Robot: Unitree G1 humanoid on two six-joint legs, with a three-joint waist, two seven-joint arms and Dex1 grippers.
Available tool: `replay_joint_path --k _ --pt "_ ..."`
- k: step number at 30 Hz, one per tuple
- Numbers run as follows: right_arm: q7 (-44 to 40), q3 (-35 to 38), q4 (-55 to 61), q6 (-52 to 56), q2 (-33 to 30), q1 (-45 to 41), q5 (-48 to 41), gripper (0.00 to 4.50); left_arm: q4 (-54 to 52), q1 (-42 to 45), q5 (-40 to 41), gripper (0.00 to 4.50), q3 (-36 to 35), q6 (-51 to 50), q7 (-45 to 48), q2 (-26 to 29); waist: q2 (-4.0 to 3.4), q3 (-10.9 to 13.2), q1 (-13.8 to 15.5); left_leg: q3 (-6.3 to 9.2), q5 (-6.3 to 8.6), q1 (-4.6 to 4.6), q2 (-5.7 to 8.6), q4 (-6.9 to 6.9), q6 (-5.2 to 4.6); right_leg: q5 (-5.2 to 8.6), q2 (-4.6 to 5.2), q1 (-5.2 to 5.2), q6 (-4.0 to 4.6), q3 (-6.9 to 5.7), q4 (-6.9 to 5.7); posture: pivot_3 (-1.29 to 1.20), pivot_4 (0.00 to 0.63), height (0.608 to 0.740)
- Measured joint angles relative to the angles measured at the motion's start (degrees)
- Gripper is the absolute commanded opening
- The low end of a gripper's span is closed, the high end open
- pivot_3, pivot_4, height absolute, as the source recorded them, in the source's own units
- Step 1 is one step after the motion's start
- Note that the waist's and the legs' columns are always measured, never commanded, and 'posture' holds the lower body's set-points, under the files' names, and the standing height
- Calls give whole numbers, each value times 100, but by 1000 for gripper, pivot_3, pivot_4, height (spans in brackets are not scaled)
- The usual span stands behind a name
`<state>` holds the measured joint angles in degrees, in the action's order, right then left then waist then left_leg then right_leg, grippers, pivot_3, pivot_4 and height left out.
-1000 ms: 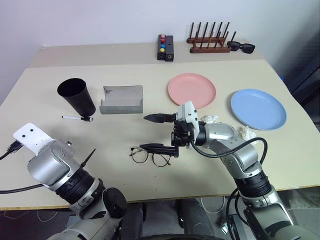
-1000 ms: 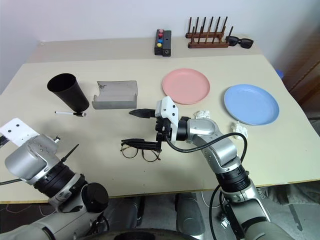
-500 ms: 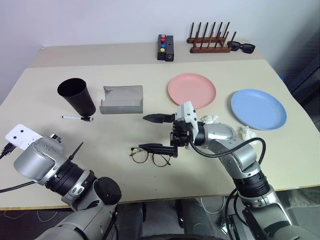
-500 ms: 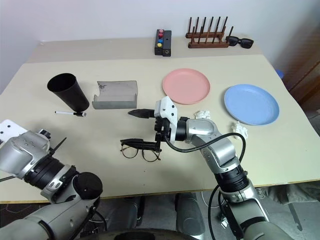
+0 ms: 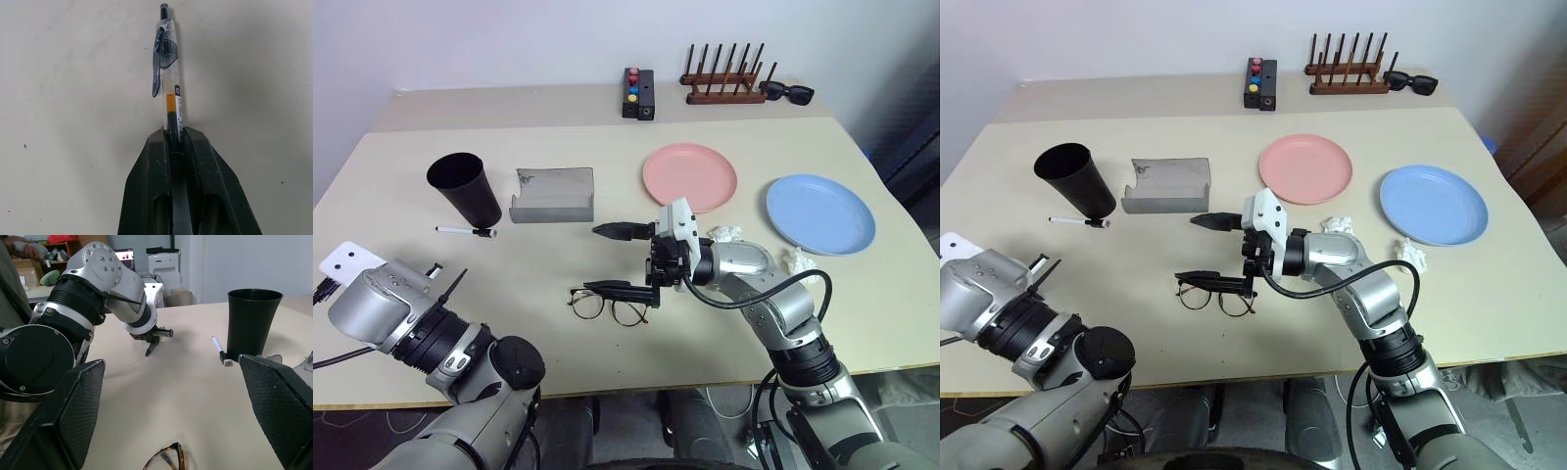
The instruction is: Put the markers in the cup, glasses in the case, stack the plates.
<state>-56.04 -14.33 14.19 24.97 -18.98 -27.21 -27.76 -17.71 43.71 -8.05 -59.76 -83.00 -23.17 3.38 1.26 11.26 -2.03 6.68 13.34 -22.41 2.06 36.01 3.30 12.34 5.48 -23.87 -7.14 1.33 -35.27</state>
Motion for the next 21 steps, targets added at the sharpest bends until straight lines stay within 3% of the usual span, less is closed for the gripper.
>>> replay_joint_path --k 3,8,13,21 --pt "0 -1 -1 0 0 0 3 4500 1 -66 35 21 64 246 46 -27 0 0 -4 0 0 -1 0 0 1 -1 0 0 2 0 0 0 150 739" --pt "29 12 -5 -14 2 -11 8 4500 -183 -657 257 21 1002 2062 600 298 2 1 -13 0 -6 -5 -2 -6 22 -7 0 -10 12 0 0 0 150 739" --pt "280 122 -124 -164 285 -203 15 4500 -119 -917 757 21 2245 4462 1930 1116 1 1 13 -2 -7 -5 -1 -6 23 -8 1 -9 15 2 4 0 150 739" --pt "753 181 -441 -557 684 -412 228 4500 2322 -355 917 21 3327 6693 2557 1662 0 0 86 -2 -8 -6 -1 -7 21 -10 1 -13 15 2 3 0 150 739"
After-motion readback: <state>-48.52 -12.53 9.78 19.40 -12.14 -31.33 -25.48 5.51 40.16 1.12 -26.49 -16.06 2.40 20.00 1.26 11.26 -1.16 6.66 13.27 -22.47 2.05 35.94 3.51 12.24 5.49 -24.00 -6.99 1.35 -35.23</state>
